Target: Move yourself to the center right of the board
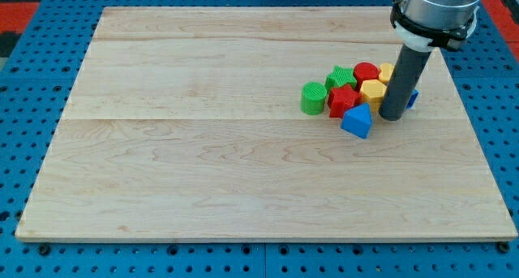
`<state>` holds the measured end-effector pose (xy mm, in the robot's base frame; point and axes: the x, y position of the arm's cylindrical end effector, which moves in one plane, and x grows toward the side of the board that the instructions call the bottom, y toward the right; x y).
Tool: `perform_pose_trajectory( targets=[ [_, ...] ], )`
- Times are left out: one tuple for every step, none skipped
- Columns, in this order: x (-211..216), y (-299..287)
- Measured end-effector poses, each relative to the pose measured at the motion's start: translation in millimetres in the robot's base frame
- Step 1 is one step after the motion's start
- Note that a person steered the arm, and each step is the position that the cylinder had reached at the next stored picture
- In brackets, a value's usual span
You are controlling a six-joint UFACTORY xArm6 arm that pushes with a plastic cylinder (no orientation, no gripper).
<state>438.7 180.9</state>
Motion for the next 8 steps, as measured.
perform_pose_trajectory(
  targets=[
    [0, 0],
    [38, -1],
    [85, 6],
    [70, 87],
    [25, 94],
    [-11, 100],
    [-21, 76],
    [-32, 78]
  ],
)
